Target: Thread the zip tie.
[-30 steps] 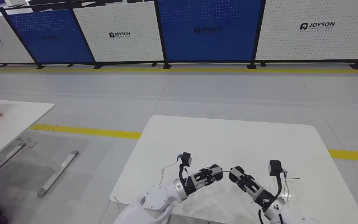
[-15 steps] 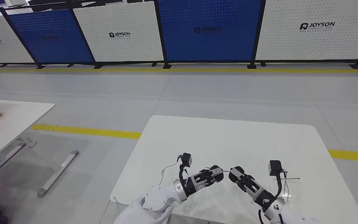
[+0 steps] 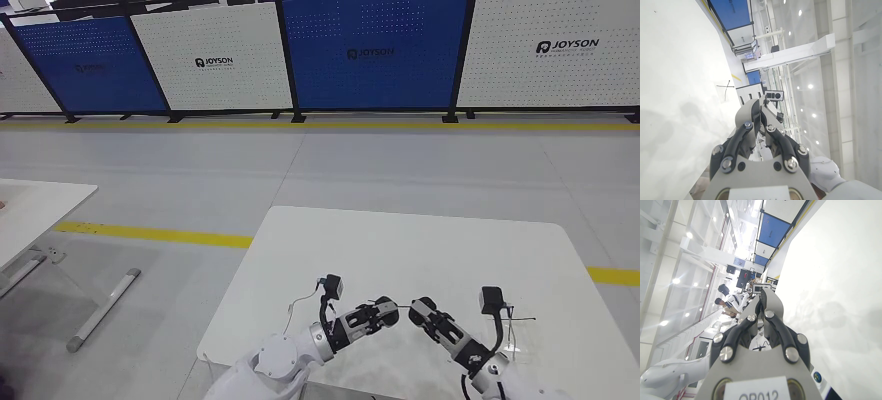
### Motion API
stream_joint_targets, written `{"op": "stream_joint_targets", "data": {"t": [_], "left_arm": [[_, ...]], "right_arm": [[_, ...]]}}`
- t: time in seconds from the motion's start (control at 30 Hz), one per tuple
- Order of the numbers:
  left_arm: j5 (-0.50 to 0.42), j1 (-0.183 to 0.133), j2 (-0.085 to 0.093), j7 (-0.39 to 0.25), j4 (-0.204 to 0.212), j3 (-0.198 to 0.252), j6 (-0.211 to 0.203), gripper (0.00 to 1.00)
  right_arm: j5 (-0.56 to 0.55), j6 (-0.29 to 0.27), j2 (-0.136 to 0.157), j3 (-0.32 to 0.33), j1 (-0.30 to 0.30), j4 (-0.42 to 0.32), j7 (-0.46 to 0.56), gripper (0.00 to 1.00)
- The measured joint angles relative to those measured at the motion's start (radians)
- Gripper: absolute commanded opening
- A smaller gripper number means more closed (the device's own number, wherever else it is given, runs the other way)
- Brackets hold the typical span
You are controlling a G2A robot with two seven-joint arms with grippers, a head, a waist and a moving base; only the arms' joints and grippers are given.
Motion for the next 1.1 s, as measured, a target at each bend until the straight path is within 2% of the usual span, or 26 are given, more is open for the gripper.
{"op": "stream_joint_targets", "data": {"t": [0.17,0.37,0.47,0.6,1.1], "left_arm": [[-0.036,0.004,0.001,-0.008,-0.008,-0.001,0.026,0.0],[-0.043,0.018,0.009,0.016,-0.035,-0.039,0.058,0.0],[-0.002,0.035,0.017,0.03,-0.064,-0.063,0.104,0.0],[0.038,0.054,0.025,0.054,-0.114,-0.083,0.194,0.0],[0.037,0.054,0.025,0.054,-0.113,-0.082,0.186,0.0]], "right_arm": [[0.013,0.005,-0.001,0.008,-0.005,-0.01,0.019,1.0],[0.031,-0.031,0.005,0.064,-0.048,-0.021,0.025,1.0],[0.058,-0.068,0.01,0.109,-0.083,-0.024,0.034,1.0],[0.08,-0.096,0.013,0.141,-0.109,-0.025,0.049,1.0],[0.078,-0.096,0.013,0.14,-0.108,-0.024,0.048,1.0]]}}
